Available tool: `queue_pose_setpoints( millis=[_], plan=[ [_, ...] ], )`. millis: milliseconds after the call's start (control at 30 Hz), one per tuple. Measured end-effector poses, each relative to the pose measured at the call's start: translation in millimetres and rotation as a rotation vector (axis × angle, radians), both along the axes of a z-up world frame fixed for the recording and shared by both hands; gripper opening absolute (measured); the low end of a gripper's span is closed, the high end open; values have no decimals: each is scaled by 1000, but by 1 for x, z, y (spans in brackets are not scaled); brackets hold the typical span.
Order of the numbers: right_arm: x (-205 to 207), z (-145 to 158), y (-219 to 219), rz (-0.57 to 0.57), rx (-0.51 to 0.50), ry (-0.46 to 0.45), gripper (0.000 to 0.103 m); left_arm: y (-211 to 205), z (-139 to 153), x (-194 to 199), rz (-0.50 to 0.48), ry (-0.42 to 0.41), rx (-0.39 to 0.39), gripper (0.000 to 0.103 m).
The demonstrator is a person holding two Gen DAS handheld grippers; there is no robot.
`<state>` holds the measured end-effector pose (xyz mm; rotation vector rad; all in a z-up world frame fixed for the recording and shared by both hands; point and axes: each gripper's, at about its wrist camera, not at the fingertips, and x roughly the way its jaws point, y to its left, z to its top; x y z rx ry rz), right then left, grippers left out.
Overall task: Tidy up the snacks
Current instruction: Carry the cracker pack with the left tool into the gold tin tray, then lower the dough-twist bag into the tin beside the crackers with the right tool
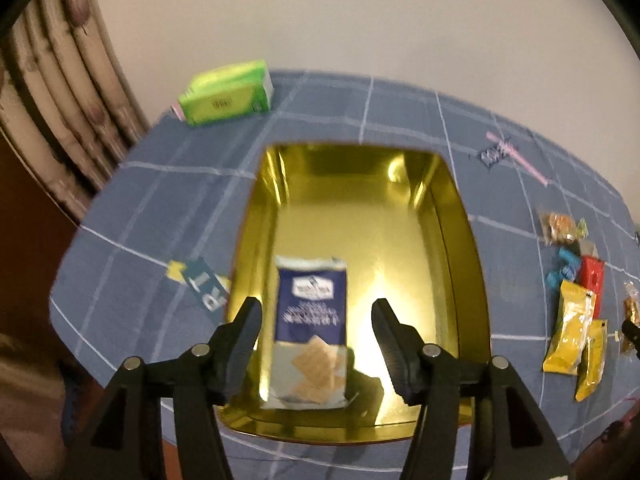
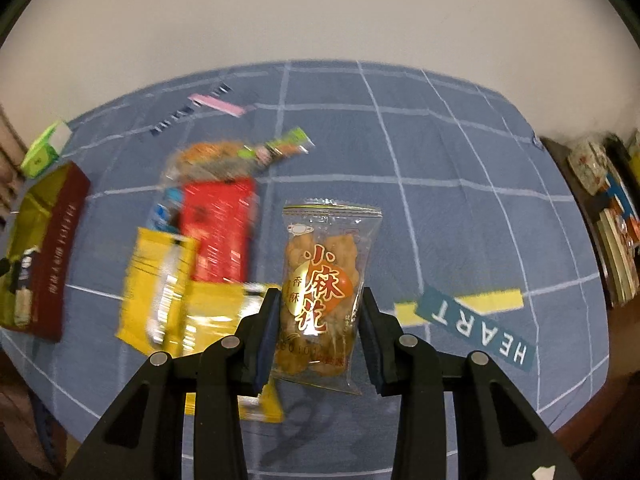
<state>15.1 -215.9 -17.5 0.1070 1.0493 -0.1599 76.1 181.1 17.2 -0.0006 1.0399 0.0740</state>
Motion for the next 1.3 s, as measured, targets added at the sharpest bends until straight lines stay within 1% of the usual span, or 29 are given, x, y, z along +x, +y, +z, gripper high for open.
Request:
queue_pose_setpoints(
  millis=[33, 133, 333, 433, 633, 800, 867, 1067, 1300],
  plan=[
    [2, 5, 6, 13, 1, -10, 34, 4, 4, -2, 12, -16, 2, 59],
    [9, 22, 31, 71, 8, -44, 34, 20, 10, -5, 44, -29, -3, 59],
    [25, 45, 106, 239, 54, -85, 34, 49, 9, -18, 142, -17, 23, 59],
    [32, 48, 145, 314, 77, -88, 34, 67, 9, -27, 189, -16, -9, 59],
    [46, 37, 207, 415, 133, -46, 34, 85, 3, -43, 260, 5, -18, 59],
    [47, 35, 252, 490, 117, -41, 34, 95, 2, -51, 300, -1, 5, 59],
    [49, 32, 265, 510, 121, -33, 34, 100, 3, -52, 316, -4, -3, 59],
    [59, 16, 293, 532, 124, 6, 34, 108, 4, -52, 348, -10, -21, 59],
    [66, -5, 305, 532, 116, 58, 34, 114, 1, -51, 363, -1, -54, 60]
  ],
)
